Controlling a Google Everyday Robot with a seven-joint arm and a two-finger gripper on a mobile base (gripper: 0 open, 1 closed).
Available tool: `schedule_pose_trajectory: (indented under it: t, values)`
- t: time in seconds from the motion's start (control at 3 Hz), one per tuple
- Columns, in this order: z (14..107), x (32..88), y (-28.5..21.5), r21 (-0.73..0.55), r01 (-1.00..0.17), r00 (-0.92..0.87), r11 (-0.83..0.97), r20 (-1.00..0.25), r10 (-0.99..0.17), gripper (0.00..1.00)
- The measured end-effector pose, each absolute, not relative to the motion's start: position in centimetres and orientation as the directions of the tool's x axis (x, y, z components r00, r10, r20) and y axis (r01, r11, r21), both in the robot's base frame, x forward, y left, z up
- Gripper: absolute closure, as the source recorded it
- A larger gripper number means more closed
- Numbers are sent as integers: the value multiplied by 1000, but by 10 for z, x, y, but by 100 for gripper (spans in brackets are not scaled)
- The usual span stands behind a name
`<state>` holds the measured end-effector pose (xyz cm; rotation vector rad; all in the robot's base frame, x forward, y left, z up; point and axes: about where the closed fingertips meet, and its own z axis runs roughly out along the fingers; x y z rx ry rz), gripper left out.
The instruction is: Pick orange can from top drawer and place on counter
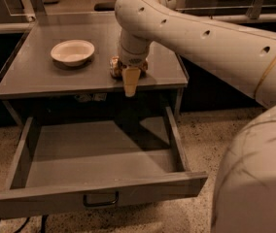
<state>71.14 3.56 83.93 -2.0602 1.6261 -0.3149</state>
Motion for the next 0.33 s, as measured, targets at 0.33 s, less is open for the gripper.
schedule_pose_trajectory:
  t: [0.33]
  values:
    - [839, 711, 36, -510, -844, 263, -168, -120, -957, 0]
